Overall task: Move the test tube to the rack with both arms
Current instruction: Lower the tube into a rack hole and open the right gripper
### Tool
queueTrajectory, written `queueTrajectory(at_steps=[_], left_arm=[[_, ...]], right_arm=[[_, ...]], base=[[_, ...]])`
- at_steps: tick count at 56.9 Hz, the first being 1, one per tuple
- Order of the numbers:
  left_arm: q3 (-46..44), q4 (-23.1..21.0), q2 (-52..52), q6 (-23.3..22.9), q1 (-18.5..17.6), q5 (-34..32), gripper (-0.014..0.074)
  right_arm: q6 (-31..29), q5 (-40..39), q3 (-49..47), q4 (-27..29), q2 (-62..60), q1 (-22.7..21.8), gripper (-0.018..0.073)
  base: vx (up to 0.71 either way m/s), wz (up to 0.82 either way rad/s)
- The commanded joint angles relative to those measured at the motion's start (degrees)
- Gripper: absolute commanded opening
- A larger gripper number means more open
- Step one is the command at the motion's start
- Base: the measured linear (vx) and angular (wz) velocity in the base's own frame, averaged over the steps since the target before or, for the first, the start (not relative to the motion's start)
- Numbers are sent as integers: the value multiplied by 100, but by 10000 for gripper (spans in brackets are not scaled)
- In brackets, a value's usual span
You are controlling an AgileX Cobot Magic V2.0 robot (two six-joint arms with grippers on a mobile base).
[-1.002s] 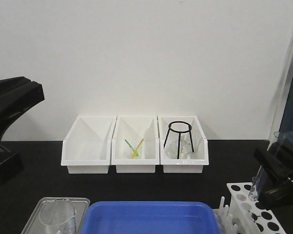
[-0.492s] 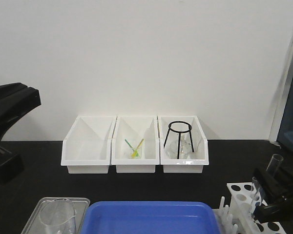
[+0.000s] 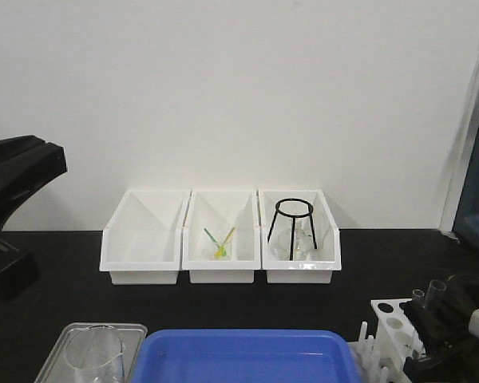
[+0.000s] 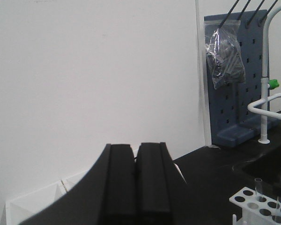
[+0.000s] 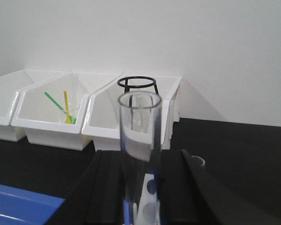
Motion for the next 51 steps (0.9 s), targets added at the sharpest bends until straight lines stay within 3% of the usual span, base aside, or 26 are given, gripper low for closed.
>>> queueTrajectory(at_steps=[1,38,51], left_arm=[[-166,-22,-53,-46,-23,-193,-8],[-166,-26,-53,-57,-23,-199,-8],[-166,-26,-53,-56,-23,-199,-8]], right_arm=[[-94,-618,-125,15,-6,-40,-8],[-473,-618,-125,15,333,-40,4],[-473,-614,-125,15,333,-40,90]], base=[[0,0],[0,0],[0,0]])
